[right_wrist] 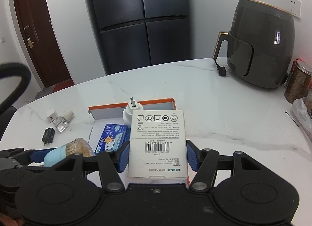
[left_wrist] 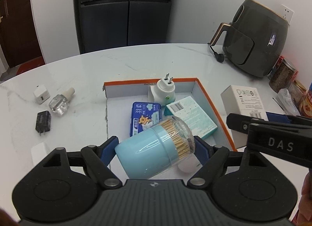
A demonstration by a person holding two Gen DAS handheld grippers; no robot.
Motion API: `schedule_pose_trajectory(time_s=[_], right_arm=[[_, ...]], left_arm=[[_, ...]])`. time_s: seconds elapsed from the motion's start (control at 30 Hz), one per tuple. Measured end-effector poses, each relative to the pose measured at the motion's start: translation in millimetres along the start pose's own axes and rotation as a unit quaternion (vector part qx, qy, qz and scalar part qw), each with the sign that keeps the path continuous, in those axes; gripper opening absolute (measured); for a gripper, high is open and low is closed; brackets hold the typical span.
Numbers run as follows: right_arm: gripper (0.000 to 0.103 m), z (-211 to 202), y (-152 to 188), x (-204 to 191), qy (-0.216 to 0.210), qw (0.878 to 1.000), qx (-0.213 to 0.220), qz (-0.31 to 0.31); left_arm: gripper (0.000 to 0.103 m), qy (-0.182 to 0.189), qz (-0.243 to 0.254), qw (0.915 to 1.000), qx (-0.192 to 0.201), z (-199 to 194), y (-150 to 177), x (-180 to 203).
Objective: Organize rigid objects
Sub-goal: 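Carry the toothpick jar in the left tool while the right tool carries the white box to the tray, then lower the white box into the tray and open the right tool, then lower the toothpick jar into the tray and open the left tool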
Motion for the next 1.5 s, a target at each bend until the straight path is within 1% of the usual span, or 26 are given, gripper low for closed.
schedule_pose_trajectory(time_s=[0.27, 0.7, 0.77, 0.8, 0.93, 1.07, 1.23, 1.27, 1.33, 1.4, 1.5], right_arm=[[0.071, 32.5, -9.1, -1.2, -0.009, 1.0, -0.012, -0.007], [0.071, 81.0, -19.4, -11.0, -0.024, 0.999, -0.031, -0.017], [0.072, 86.2, -21.6, -13.4, -0.032, 0.999, -0.028, -0.02], [0.075, 86.8, -22.5, -12.6, -0.03, 0.999, -0.024, -0.02], [0.076, 80.5, -24.0, -2.9, -0.032, 0.999, -0.017, -0.003], [0.076, 65.5, -25.1, 10.9, -0.026, 1.0, -0.005, 0.012], [0.076, 45.7, -23.9, 25.3, -0.012, 1.0, 0.011, 0.021], [0.076, 42.5, -23.3, 27.5, -0.011, 1.0, 0.012, 0.024], [0.076, 36.0, -22.5, 30.5, -0.006, 1.0, 0.016, 0.026], [0.076, 29.5, -21.9, 30.7, -0.005, 0.999, 0.021, 0.028], [0.077, 20.7, -19.9, 26.5, -0.005, 0.999, 0.026, 0.028]], left_arm=[[0.083, 0.001, 0.0, 1.0, -0.003, 16.9, -8.5, 2.9], [0.083, -0.006, -0.004, 1.0, -0.007, 34.9, -22.2, -4.0], [0.083, -0.007, -0.005, 0.9999, -0.009, 38.3, -22.6, -4.5], [0.083, -0.006, -0.005, 0.9999, -0.009, 39.2, -22.9, -4.5], [0.083, -0.002, -0.004, 0.9999, -0.012, 44.3, -23.7, -1.5], [0.083, 0.008, -0.003, 0.9998, -0.015, 51.2, -24.7, 4.7], [0.083, 0.04, -0.009, 0.9988, -0.025, 61.6, -26.0, 14.3], [0.086, 0.042, -0.01, 0.9988, -0.025, 61.3, -25.7, 15.1], [0.09, 0.04, -0.005, 0.999, -0.018, 57.5, -26.0, 14.9], [0.09, 0.036, -0.002, 0.9992, -0.015, 52.6, -26.7, 11.8], [0.09, 0.026, -0.011, 0.9995, -0.011, 42.1, -28.9, -0.3]])
Point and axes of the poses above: each gripper's, at about its wrist camera, not at the fingertips, and z roughly the way its jaws point, x to its right, y to its underside, the point moved 9 cm from there along z, roughly the way its jaws point, and after that the axes turned 8 degrees about y, right-handed, at the moved point
